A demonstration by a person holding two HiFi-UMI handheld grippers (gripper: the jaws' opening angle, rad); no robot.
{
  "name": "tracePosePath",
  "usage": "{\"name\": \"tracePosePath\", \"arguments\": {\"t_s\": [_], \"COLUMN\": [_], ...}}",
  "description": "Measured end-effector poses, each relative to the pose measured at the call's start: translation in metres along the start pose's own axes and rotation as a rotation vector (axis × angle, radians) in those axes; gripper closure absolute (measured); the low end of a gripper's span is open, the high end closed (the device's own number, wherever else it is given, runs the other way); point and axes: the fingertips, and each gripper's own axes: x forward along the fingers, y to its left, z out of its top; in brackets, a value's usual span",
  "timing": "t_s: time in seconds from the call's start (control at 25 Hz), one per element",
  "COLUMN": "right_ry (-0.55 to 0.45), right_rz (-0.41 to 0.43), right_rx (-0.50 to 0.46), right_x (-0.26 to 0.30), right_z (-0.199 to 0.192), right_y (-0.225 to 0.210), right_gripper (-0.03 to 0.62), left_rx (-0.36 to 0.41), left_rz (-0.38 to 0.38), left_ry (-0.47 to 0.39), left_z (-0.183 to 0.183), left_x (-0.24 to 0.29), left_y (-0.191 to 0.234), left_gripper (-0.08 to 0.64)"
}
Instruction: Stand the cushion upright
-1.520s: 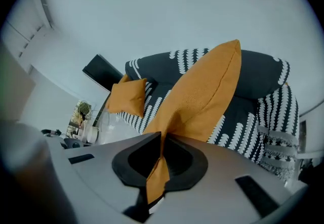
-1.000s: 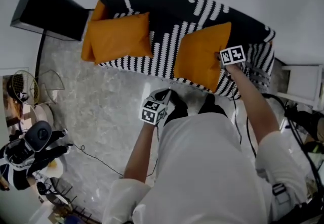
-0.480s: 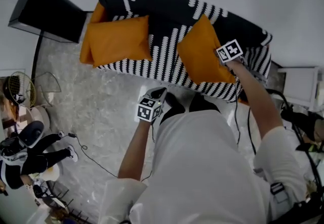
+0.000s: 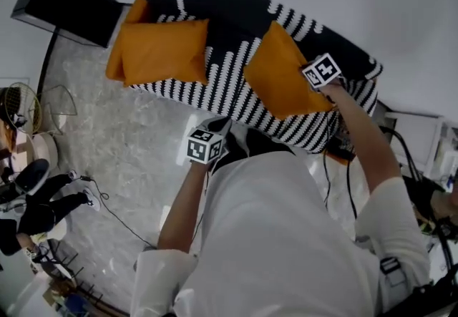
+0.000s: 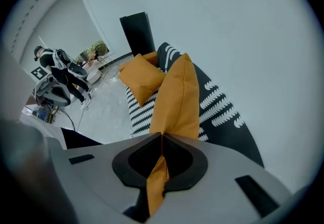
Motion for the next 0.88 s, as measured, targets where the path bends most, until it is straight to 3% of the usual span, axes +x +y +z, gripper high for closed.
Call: {"name": "tracePosePath", "arguments": {"t_s": [0.36, 0.88], "right_ry": [0.037, -0.010], "right_rz": [0.025, 0.002], "right_rx": [-0.192, -0.191], "right_x": [0.003, 0.007], "right_z": [0.021, 0.071], "right_y": [-0.045, -0.144], "right_gripper": [0.552, 0.555], "left_rx": [-0.024, -0.073], "left_rz": [0.049, 0.120], "left_ry": [0.009, -0.019], "left_z": [0.022, 0.061], "left_x": [0.027, 0.050], "left_y": [-0.005, 0.005], "left_gripper": [0.558, 0.558]}}
